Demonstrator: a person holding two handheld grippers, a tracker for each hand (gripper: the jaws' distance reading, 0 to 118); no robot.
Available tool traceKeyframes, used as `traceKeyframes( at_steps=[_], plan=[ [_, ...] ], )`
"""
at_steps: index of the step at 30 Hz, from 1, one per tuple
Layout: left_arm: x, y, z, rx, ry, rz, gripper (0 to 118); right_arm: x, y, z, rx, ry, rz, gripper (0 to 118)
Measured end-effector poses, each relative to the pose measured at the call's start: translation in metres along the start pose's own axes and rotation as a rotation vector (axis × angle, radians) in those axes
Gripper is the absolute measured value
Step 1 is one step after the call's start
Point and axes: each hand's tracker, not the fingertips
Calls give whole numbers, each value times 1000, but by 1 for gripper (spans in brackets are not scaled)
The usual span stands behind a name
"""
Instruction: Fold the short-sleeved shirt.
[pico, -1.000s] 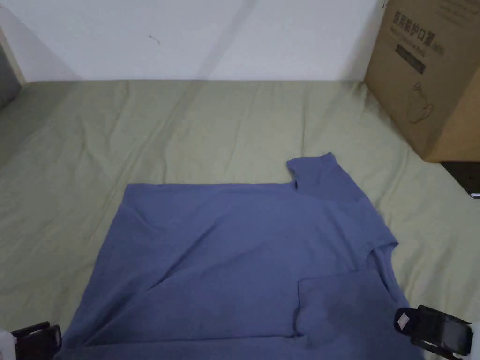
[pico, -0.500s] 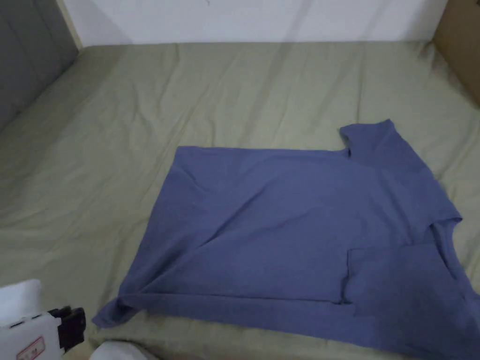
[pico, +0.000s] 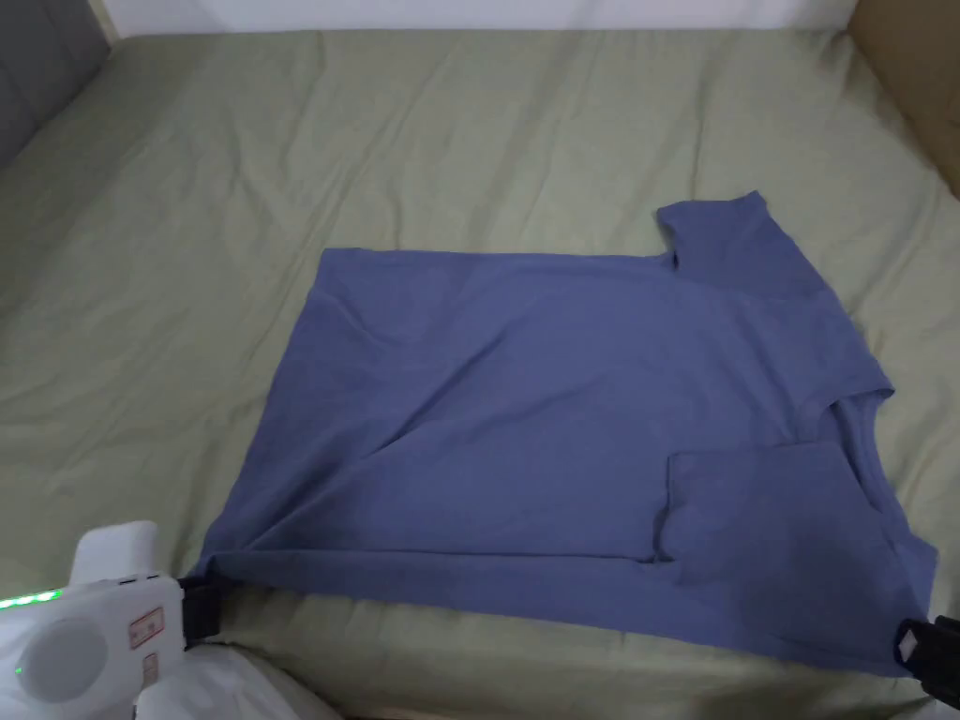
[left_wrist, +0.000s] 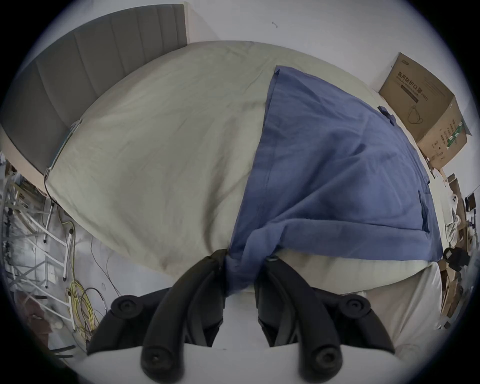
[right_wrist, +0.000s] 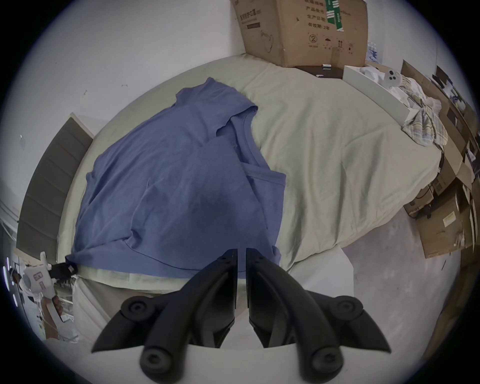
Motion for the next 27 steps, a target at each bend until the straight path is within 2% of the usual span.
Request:
traceKeyframes(
  at_steps=[2,4,5,6,7,10,11,13,15,17,18,20,21,23,24,27],
  plan=[
    [-1,0,5,30,-17,29,8,-3,1,-4,-17,16,39,30],
    [0,5,13,22,-22,26,8,-6,4,-11,-68,3,105,46],
    [3,6,15,24,-15,23,8,-8,5,-14,-72,-18,130,70],
    [5,6,17,32,-13,15,8,-9,5,-16,-66,-31,162,81],
    [8,7,20,37,-13,5,8,-10,7,-19,-60,-51,188,81],
    [13,11,28,48,-14,-13,8,-9,15,-37,-116,-114,203,79],
    [14,12,29,50,-15,-17,8,-9,16,-41,-127,-110,204,67],
    [15,15,35,55,-2,-23,8,-12,15,-42,-119,-106,218,8],
    [16,16,39,63,0,-20,8,-12,16,-40,-133,-70,215,8],
    [13,19,41,69,-9,-11,8,-13,15,-39,-124,-93,214,8],
    [14,21,41,66,-5,-3,8,-11,16,-35,-136,-72,205,7],
    [9,25,38,65,-3,-4,8,-6,21,-28,-96,-48,113,7],
    [10,27,37,60,6,-4,8,-3,27,-24,-111,-13,86,7],
    [11,33,37,60,4,-9,8,0,38,-12,-67,-12,26,6],
    [11,41,37,57,10,-6,8,1,46,-7,-53,4,35,6],
    [11,67,30,71,6,26,8,3,81,-3,1,37,-13,6]
  ],
)
